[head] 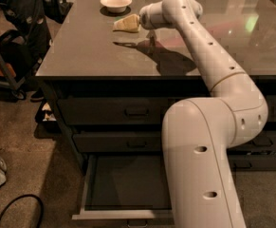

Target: Place sponge into bottom drawer

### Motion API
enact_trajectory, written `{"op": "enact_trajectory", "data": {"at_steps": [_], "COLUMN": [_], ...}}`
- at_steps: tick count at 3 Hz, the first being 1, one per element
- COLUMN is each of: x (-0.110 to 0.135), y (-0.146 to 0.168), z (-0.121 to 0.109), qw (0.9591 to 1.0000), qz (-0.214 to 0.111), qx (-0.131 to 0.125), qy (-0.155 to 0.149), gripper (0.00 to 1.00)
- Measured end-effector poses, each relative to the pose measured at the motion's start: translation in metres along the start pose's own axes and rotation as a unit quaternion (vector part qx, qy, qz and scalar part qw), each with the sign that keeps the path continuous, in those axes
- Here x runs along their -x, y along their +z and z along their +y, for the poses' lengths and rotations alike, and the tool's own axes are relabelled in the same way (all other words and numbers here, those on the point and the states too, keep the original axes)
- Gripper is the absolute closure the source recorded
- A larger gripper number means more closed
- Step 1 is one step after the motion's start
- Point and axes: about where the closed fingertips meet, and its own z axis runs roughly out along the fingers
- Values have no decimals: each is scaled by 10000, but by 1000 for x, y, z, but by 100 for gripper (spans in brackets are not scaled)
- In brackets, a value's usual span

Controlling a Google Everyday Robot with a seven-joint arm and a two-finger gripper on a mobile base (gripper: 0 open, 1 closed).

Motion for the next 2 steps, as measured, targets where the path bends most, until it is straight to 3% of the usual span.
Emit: {"op": "enact_trajectory", "data": {"at_steps": [2], "x": [-7], "y": [22], "z": [-1], "qw": [9999], "qz": [-89], "qx": [73], "qy": [-47], "gripper": [0]}}
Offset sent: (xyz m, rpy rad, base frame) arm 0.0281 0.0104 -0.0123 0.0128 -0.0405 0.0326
